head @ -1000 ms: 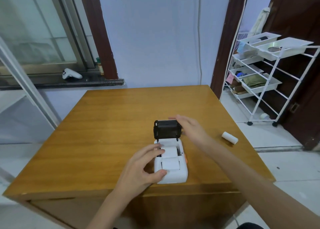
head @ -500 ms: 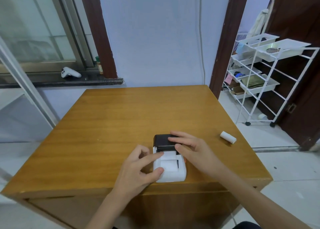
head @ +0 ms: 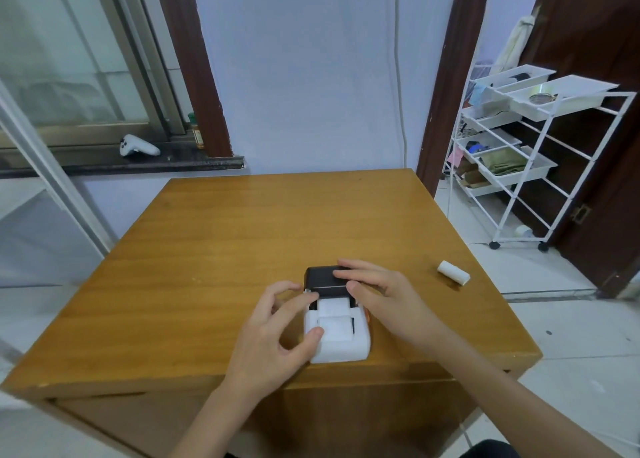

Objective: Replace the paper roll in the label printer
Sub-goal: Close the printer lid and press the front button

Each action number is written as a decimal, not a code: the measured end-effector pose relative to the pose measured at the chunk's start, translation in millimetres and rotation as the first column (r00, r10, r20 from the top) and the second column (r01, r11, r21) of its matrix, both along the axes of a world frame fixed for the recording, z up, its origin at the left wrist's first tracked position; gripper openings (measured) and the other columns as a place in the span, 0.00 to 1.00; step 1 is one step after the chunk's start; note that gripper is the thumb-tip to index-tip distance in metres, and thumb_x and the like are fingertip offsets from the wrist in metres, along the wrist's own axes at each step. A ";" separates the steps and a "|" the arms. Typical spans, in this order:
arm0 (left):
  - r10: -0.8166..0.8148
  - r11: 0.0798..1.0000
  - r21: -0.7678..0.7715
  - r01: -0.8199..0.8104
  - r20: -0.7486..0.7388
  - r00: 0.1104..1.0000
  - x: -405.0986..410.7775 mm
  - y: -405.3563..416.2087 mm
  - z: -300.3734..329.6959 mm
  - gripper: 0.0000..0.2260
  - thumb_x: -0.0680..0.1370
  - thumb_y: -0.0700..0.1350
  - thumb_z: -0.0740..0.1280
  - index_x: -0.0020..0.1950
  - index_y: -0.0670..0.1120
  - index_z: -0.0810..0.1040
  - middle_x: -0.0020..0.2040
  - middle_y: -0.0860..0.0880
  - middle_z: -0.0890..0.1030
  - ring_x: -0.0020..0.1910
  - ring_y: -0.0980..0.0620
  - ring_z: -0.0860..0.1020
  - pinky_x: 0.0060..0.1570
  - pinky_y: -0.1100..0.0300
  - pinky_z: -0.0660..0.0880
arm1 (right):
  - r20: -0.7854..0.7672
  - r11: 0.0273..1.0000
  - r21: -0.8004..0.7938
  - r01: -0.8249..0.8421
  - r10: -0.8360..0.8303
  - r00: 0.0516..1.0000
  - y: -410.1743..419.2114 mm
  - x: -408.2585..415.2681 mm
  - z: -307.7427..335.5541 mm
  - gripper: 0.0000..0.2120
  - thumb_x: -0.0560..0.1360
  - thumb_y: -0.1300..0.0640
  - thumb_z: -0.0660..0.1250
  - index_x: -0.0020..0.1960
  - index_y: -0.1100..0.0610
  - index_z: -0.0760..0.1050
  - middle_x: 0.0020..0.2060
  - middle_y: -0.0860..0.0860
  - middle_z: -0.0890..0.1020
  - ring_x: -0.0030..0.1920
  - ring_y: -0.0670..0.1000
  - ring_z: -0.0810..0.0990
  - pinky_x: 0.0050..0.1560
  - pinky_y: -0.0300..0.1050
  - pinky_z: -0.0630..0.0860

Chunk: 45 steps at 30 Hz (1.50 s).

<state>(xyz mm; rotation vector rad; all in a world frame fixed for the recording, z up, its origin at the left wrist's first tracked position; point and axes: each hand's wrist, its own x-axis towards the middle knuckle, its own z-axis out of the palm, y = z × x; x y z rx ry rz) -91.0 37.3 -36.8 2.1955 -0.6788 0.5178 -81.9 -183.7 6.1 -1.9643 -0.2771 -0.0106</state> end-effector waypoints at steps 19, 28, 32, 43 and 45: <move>-0.026 0.999 0.038 0.023 0.075 0.997 -0.7 0.5 -1.6 0.16 0.80 0.53 0.59 0.57 0.47 0.83 0.51 0.52 0.71 0.48 0.57 0.73 0.45 0.62 0.72 | -0.033 1.000 0.022 -0.015 0.016 0.999 -3.7 5.2 -0.5 0.13 0.79 0.56 0.64 0.61 0.46 0.80 0.66 0.39 0.76 0.62 0.39 0.76 0.60 0.49 0.78; 0.001 1.000 0.001 -0.001 -0.041 0.999 1.0 1.3 -1.1 0.19 0.78 0.54 0.60 0.67 0.50 0.73 0.65 0.53 0.69 0.60 0.57 0.73 0.52 0.60 0.74 | -0.023 0.999 0.001 -0.037 0.037 0.999 -6.6 1.7 -2.1 0.13 0.78 0.57 0.66 0.60 0.47 0.81 0.65 0.37 0.76 0.65 0.32 0.70 0.49 0.25 0.73; -0.031 0.993 0.106 0.042 -0.097 0.995 4.3 -2.4 1.9 0.23 0.79 0.59 0.56 0.73 0.57 0.68 0.75 0.59 0.59 0.66 0.63 0.66 0.57 0.67 0.69 | -0.035 0.999 -0.007 -0.045 0.045 0.998 -7.7 0.4 -5.6 0.12 0.79 0.56 0.65 0.59 0.47 0.82 0.65 0.37 0.76 0.68 0.35 0.68 0.53 0.24 0.71; -0.067 0.996 0.035 0.076 -0.206 0.976 8.7 -2.3 -0.6 0.20 0.80 0.60 0.55 0.71 0.61 0.70 0.75 0.65 0.59 0.68 0.63 0.67 0.60 0.59 0.74 | -0.256 0.976 0.217 -0.012 0.069 0.964 -7.7 5.3 -12.1 0.23 0.77 0.60 0.67 0.71 0.48 0.70 0.67 0.42 0.74 0.64 0.33 0.71 0.56 0.26 0.72; -0.073 0.996 0.027 0.080 -0.205 0.976 9.3 -1.9 -2.0 0.19 0.80 0.60 0.56 0.70 0.62 0.71 0.76 0.65 0.60 0.70 0.63 0.66 0.63 0.60 0.71 | -0.272 0.974 0.226 -0.002 0.065 0.960 -7.4 5.9 -12.4 0.24 0.77 0.62 0.67 0.71 0.49 0.69 0.66 0.42 0.74 0.62 0.31 0.72 0.52 0.24 0.72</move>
